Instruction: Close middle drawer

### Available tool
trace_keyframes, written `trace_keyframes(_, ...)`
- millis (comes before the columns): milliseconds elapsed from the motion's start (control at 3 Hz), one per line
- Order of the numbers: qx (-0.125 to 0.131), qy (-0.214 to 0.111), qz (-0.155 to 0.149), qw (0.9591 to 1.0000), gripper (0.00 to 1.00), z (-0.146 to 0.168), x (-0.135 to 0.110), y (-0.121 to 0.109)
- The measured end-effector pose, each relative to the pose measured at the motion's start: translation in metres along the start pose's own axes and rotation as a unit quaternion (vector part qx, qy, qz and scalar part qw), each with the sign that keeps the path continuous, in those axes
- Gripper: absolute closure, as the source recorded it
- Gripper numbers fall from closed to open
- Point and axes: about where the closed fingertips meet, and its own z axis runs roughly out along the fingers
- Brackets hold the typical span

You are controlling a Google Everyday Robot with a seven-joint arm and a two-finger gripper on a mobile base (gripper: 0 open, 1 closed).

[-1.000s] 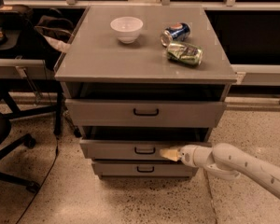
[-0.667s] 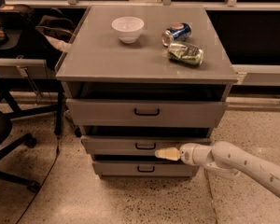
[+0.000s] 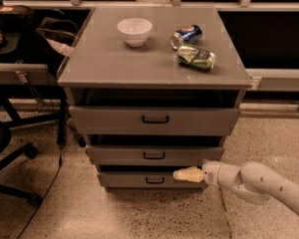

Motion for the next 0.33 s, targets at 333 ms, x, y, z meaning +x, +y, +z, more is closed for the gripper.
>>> trace_keyframes(333, 0.004, -0.002, 0.004, 1.0, 0.0, -0.0074, 0.0052, -0.0026)
